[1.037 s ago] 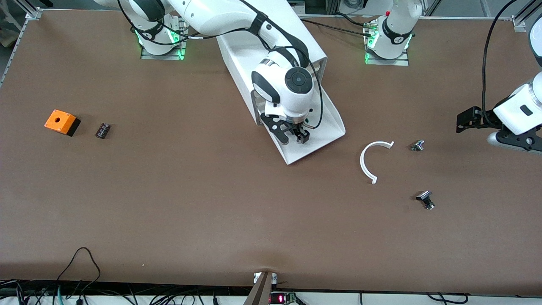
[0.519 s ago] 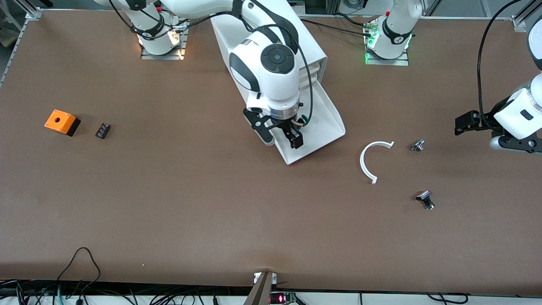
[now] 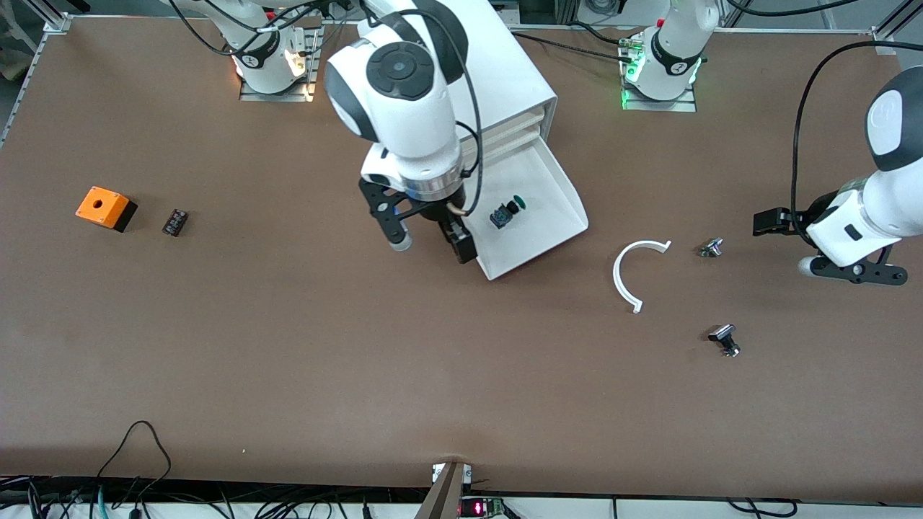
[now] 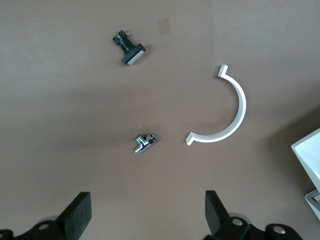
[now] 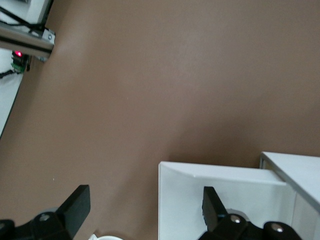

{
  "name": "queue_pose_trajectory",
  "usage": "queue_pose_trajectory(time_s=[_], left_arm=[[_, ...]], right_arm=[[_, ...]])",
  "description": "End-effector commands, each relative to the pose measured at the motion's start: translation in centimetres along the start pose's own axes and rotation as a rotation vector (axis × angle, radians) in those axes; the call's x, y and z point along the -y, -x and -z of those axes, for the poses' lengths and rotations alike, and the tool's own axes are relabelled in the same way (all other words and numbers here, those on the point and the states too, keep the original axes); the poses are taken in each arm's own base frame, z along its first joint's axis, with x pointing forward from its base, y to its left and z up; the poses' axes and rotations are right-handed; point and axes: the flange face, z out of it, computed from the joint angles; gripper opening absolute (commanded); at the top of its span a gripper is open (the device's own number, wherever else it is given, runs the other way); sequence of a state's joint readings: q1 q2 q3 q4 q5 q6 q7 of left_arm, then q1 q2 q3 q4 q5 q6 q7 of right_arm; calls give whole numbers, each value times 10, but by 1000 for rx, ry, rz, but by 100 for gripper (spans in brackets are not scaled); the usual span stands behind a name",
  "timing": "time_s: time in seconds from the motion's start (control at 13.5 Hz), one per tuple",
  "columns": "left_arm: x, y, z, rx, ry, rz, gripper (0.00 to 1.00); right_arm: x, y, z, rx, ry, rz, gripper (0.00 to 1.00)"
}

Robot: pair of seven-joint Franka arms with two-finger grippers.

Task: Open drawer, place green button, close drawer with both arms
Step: 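Open the right gripper to release the button and raise it, then push the drawer shut with the left gripper while the right gripper withdraws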

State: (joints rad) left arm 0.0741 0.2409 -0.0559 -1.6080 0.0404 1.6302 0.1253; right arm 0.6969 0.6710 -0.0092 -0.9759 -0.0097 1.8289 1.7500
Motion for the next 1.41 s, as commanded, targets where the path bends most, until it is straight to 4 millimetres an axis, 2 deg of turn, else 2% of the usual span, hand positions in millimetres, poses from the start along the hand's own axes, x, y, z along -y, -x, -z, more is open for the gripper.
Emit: queue_pose_trajectory(time_s=[0.0, 0.15, 0.3, 0.44, 0.59, 0.67, 0.96, 1.19, 1.33], left_arm=[[-16, -7, -12, 27, 84, -7, 100], [-35, -25, -32, 6, 140, 122, 100], [-78, -40, -56, 17, 154, 245, 100], [-119, -50, -86, 1, 175, 309, 100], [-155, -62, -117, -13, 206, 368, 100], [-173, -63, -128, -26, 210, 376, 100], [-226, -58, -179, -74, 223, 456, 100], [-254, -58, -203, -100, 231, 501, 100], [-278, -49, -223, -98, 230, 511, 100]], right_arm=[[-4, -26, 15, 1, 28, 31, 100], [-3, -42, 23, -1, 26, 38, 100], [-7, -53, 25, -2, 35, 81, 100], [-15, -73, 28, -4, 52, 114, 100], [-24, -81, 34, 5, 64, 136, 100], [-26, -92, 35, 6, 70, 149, 100], [-32, -113, 33, 18, 89, 191, 100], [-42, -125, 27, 21, 116, 231, 100], [-44, -138, 26, 28, 132, 321, 100]])
